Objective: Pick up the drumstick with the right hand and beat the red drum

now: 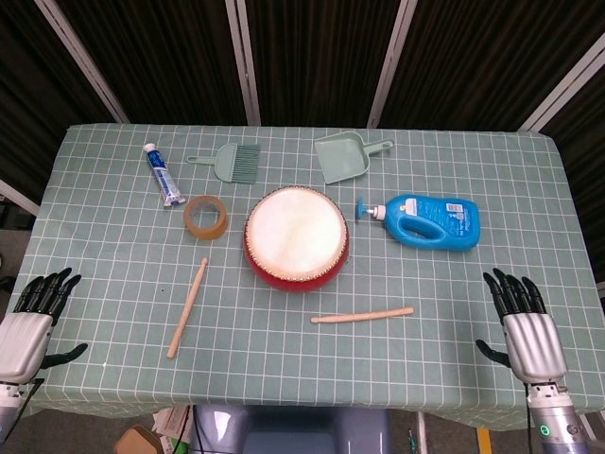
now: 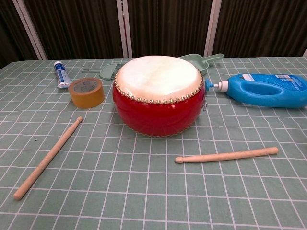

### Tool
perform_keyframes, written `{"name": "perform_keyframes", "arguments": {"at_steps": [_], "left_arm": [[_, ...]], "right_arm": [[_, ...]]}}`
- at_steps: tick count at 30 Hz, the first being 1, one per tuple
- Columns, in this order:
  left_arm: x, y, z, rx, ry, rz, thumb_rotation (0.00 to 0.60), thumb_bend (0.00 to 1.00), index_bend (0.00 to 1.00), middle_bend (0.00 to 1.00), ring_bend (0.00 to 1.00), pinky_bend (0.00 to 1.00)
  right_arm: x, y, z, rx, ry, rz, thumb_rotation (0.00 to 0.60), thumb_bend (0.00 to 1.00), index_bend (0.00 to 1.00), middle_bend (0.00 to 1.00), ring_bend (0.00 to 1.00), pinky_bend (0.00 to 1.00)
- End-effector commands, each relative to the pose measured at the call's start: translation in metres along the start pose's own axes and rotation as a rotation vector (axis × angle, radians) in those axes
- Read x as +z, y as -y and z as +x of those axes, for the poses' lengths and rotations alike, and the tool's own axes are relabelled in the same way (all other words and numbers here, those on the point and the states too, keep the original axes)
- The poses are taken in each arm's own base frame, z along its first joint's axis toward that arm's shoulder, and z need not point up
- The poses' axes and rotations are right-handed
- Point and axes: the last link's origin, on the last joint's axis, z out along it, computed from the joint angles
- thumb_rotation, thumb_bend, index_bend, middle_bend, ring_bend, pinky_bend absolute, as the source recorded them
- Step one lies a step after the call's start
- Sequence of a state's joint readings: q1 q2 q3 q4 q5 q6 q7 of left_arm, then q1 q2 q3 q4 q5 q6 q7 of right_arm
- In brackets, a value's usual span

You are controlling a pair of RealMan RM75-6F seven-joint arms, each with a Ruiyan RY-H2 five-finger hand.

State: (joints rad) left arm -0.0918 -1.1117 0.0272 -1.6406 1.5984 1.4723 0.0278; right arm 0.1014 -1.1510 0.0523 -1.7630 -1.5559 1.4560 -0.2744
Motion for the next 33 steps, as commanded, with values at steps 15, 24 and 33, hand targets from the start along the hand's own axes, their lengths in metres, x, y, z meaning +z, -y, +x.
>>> {"name": "perform_keyframes", "arguments": {"at_steps": [15,24,33], "left_arm": [[0.000,0.000,0.000,-0.007,0.003,-0.007,0.600,0.00,0.00,0.00,0.00,0.00],[0.001,0.001,-0.001,-0.009,0.011,-0.007,0.600,0.00,0.00,0.00,0.00,0.00],[0.000,0.001,-0.001,-0.008,0.012,-0.004,0.600,0.00,0.00,0.00,0.00,0.00]], "right_arm": [[0.062,0.074,-0.050,-0.044,0.194,0.106,0.600,0.47,0.37,1.00,1.00,0.96],[0.067,0.095,-0.071,-0.039,0.244,0.099,0.600,0.47,0.39,1.00,1.00,0.96],[0.070,0.106,-0.083,-0.048,0.250,0.105,0.600,0.47,0.46,1.00,1.00,0.96]]}}
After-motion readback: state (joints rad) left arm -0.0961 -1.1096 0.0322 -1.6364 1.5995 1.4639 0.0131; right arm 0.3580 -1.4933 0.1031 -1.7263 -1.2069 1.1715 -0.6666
